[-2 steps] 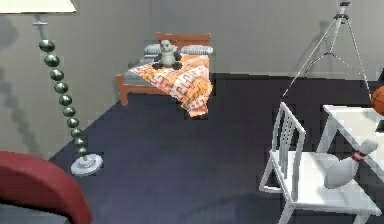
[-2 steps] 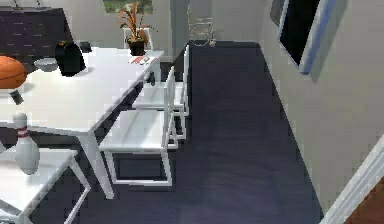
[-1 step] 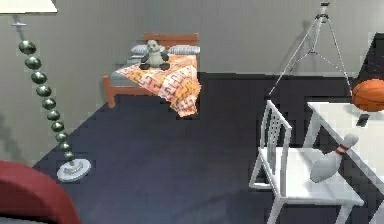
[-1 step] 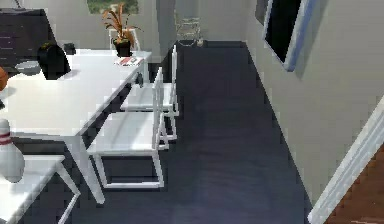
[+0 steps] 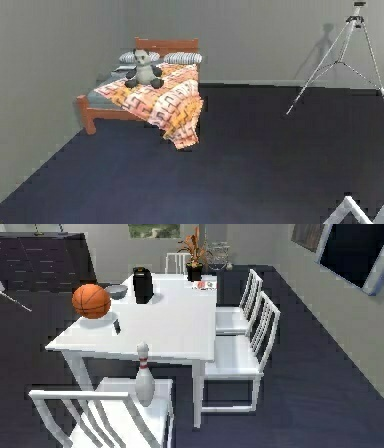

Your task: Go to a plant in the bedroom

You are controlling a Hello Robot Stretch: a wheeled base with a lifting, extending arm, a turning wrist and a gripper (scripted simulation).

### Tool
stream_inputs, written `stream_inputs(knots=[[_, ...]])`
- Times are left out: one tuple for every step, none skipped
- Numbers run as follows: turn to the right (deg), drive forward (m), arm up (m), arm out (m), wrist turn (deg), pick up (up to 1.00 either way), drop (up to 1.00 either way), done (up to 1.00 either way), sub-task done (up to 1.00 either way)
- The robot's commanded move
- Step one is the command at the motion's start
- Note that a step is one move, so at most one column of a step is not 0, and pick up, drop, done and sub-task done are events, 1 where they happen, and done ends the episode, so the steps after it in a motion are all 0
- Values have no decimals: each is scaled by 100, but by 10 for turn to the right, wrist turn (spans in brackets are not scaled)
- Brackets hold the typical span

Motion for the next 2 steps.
stream_inputs(knots=[[60, 0, 0, 0, 0, 0, 0, 0, 0], [30, 0, 0, 0, 0, 0, 0, 0, 0]])
